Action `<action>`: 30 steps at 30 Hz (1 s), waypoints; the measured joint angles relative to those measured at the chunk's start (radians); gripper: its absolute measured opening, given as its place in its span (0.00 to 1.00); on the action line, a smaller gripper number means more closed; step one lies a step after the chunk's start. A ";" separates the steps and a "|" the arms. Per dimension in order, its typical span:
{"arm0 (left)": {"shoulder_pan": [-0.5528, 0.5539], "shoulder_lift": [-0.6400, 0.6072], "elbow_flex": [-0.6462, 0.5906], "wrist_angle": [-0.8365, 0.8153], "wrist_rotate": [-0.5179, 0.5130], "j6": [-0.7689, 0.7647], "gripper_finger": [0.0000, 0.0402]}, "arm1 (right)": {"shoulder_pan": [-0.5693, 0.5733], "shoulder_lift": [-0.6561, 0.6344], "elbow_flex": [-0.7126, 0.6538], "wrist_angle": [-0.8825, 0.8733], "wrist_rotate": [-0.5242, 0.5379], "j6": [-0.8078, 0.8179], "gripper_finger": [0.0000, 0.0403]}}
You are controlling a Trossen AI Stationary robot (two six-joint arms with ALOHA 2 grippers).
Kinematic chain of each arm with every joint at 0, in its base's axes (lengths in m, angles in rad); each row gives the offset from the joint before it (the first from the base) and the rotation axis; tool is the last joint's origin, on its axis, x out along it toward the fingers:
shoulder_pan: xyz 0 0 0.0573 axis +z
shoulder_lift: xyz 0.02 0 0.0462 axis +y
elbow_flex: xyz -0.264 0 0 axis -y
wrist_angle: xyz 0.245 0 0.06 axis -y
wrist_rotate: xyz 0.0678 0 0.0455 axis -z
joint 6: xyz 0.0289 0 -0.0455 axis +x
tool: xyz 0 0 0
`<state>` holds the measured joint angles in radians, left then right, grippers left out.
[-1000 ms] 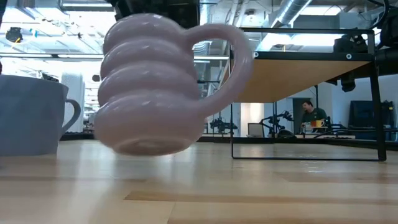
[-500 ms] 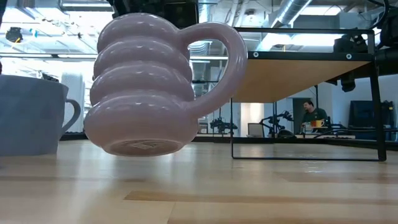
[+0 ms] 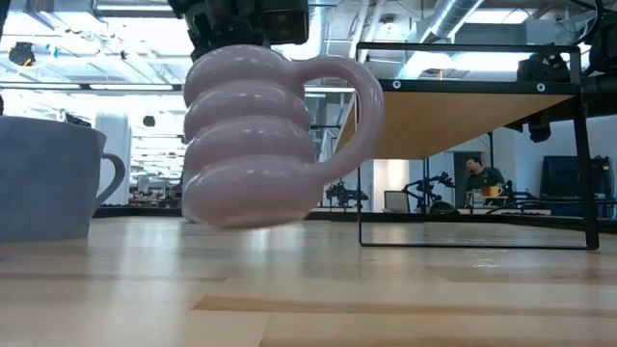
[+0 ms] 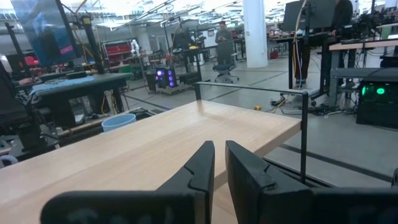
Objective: Stack small to large cups/mugs on shelf
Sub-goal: Put the violet mug on the shelf
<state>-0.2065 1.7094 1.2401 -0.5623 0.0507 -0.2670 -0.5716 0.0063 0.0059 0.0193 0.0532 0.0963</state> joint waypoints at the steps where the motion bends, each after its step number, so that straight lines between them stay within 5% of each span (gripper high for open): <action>1: 0.003 -0.011 0.000 -0.010 -0.009 0.007 0.05 | 0.000 0.000 0.000 0.000 0.000 0.000 0.16; 8: 0.039 -0.114 0.001 -0.150 -0.070 0.024 0.05 | 0.000 0.000 0.000 0.000 0.000 0.000 0.16; 19: 0.186 -0.333 0.015 -0.158 -0.146 0.063 0.05 | 0.000 0.000 0.000 0.000 0.000 0.000 0.16; 30: 0.413 -0.280 0.314 -0.221 -0.152 0.208 0.05 | 0.000 0.000 0.000 0.001 0.001 0.000 0.16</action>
<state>0.2061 1.4296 1.5541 -0.7834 -0.1010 -0.0595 -0.5720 0.0063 0.0059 0.0206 0.0540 0.0963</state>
